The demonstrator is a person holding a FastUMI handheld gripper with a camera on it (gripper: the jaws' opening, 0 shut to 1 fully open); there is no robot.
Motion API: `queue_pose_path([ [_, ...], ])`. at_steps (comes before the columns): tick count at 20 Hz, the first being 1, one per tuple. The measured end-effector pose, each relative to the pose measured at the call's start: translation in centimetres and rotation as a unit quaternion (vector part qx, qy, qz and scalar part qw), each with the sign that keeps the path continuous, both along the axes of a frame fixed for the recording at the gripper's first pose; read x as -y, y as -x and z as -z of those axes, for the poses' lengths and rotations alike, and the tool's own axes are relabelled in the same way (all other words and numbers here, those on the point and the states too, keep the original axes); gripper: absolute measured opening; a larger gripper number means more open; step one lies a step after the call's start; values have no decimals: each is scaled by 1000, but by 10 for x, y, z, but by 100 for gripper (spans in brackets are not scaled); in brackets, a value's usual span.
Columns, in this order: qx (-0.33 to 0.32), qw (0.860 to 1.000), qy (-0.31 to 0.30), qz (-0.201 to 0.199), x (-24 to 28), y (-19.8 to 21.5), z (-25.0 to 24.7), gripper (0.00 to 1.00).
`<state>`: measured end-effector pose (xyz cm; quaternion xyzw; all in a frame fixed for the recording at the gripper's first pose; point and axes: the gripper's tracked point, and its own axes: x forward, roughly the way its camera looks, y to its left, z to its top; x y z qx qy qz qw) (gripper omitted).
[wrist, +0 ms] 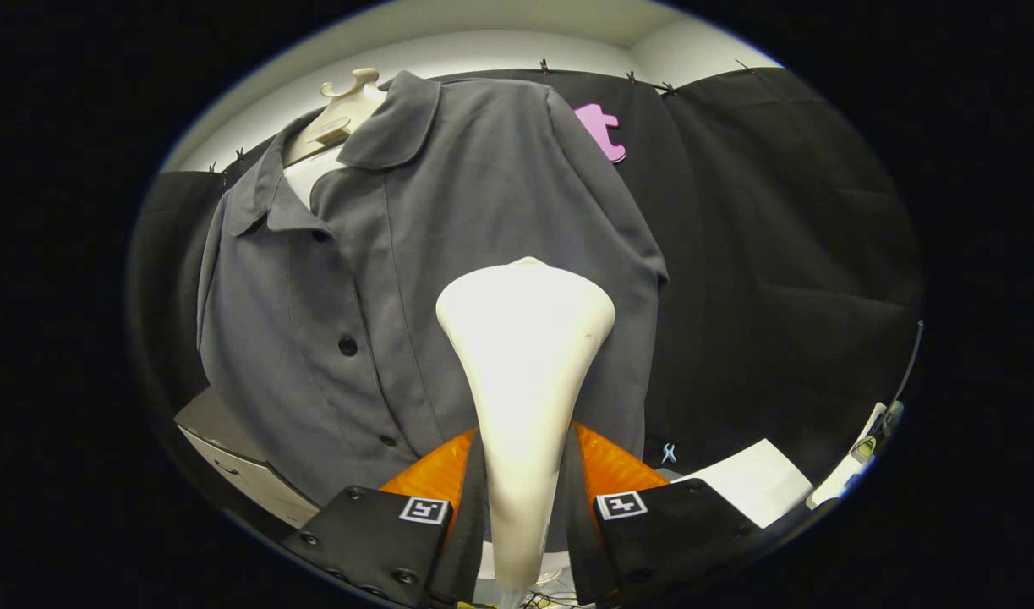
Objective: Iron the clothes twice with a garment steamer, once on the left side and once on the right side.
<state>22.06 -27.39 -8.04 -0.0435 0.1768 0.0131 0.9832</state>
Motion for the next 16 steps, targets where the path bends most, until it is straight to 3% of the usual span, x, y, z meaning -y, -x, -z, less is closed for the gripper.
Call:
queue_pose_path([
  [16, -77, 997, -21, 20, 13, 23, 91, 49],
])
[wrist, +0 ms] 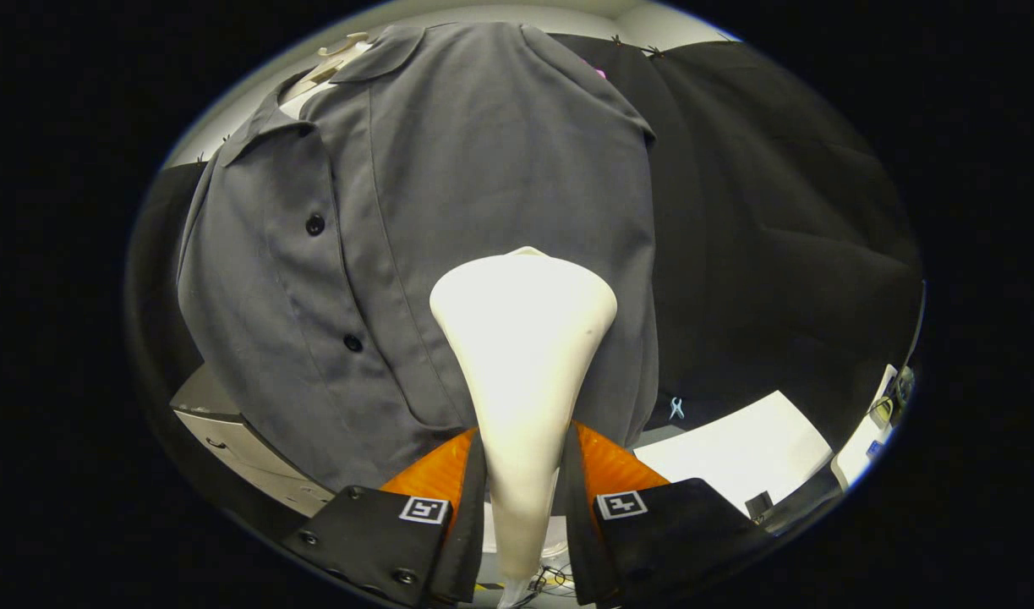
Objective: Iron the clothes twice with a garment steamer, once on the left side and once on the right side.
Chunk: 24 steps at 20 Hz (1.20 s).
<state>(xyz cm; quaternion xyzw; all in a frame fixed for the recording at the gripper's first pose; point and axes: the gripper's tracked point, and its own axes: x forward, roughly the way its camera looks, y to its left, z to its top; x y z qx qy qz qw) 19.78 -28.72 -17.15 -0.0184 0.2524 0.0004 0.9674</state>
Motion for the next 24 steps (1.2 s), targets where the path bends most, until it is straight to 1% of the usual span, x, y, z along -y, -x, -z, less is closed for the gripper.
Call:
queue_pose_path([
  [5, -24, 1000, -2, 6, 14, 5, 31, 50],
  [9, -42, 999, -6, 12, 17, 10, 46, 50],
  [24, -105, 993, -22, 48, 61, 35, 135, 50],
])
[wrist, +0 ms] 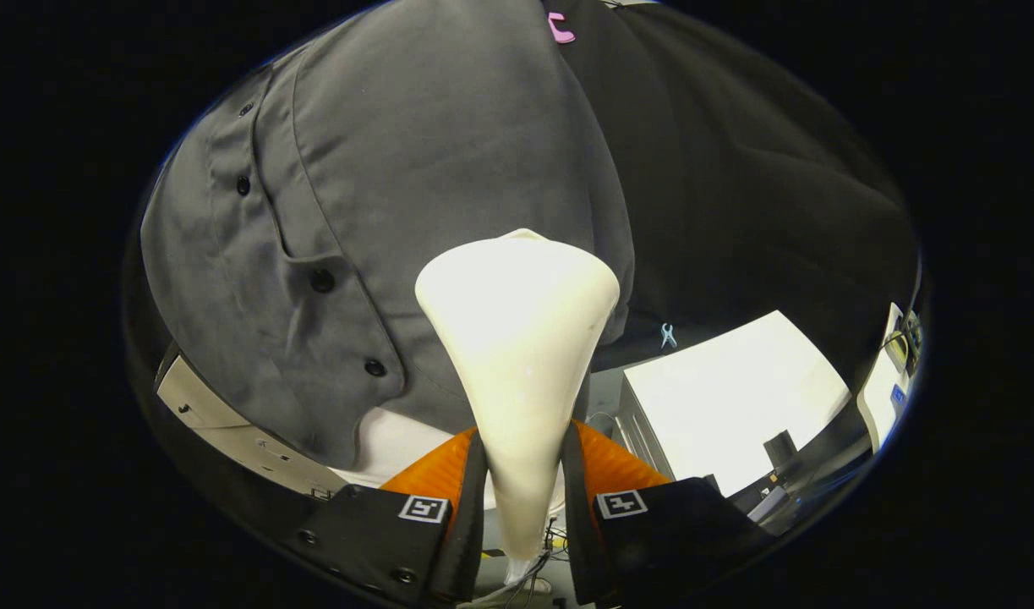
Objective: Iron the clothes twice with a garment steamer, once on the left side and once on the right side.
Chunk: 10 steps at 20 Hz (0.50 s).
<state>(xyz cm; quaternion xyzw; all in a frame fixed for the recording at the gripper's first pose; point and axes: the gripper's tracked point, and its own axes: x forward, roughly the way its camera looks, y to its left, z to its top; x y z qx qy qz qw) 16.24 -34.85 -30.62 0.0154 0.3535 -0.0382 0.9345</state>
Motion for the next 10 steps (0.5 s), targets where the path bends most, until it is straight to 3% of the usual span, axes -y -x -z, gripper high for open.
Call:
queue_pose_path([
  [10, -16, 1000, 2, 20, 18, 15, 26, 50],
])
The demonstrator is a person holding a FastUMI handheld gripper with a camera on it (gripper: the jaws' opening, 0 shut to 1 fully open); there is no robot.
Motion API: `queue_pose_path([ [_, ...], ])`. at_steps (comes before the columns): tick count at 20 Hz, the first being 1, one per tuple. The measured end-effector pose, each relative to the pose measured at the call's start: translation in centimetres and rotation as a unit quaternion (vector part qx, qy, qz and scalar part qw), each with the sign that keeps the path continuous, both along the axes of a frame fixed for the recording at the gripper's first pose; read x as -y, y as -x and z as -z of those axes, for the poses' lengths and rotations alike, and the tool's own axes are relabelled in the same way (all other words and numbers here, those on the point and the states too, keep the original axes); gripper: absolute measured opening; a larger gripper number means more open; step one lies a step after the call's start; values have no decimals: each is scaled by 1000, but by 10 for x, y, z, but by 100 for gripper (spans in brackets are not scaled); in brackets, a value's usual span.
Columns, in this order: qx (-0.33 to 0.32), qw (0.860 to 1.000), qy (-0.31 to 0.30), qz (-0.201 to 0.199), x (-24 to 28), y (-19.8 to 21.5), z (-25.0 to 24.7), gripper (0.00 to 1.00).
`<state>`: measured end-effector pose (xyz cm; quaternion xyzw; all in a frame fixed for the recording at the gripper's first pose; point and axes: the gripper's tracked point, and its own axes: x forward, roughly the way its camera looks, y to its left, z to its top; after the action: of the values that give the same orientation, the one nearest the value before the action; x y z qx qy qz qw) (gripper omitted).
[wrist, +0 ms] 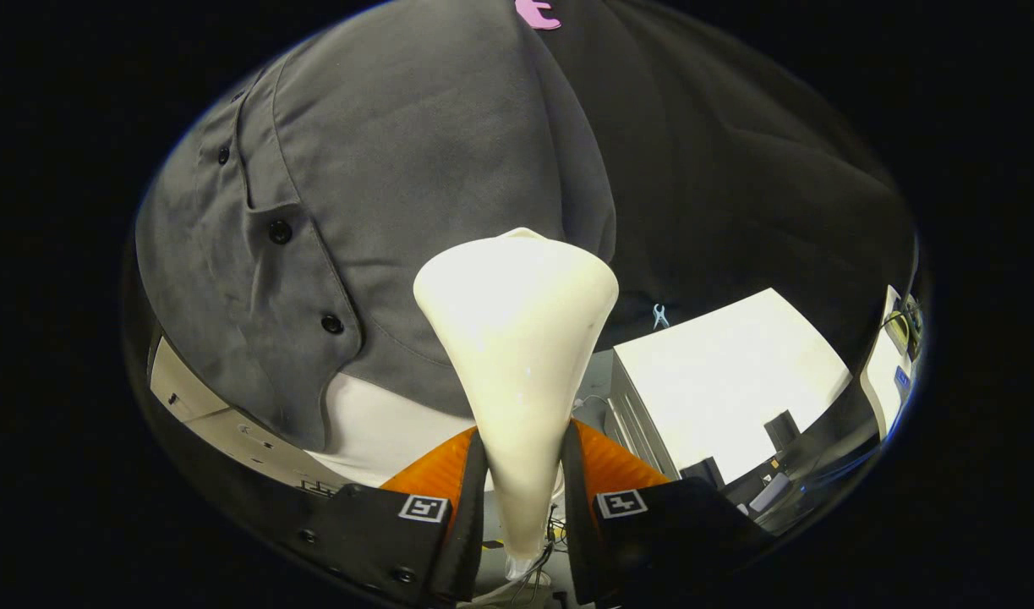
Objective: Iron the clothes twice with a garment steamer, once on the left side and once on the right side.
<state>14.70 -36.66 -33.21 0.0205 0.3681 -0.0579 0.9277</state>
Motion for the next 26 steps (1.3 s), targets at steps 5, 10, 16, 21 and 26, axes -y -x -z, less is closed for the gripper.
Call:
queue_pose_path([
  [5, 10, 1000, -1, 26, -1, 8, -11, 50],
  [10, 33, 999, 6, 41, -22, 20, -38, 50],
  [16, 75, 996, 13, 49, -71, 40, -83, 50],
  [21, 117, 992, 19, 47, -126, 62, -122, 50],
  [26, 159, 986, 28, 36, -196, 86, -168, 50],
])
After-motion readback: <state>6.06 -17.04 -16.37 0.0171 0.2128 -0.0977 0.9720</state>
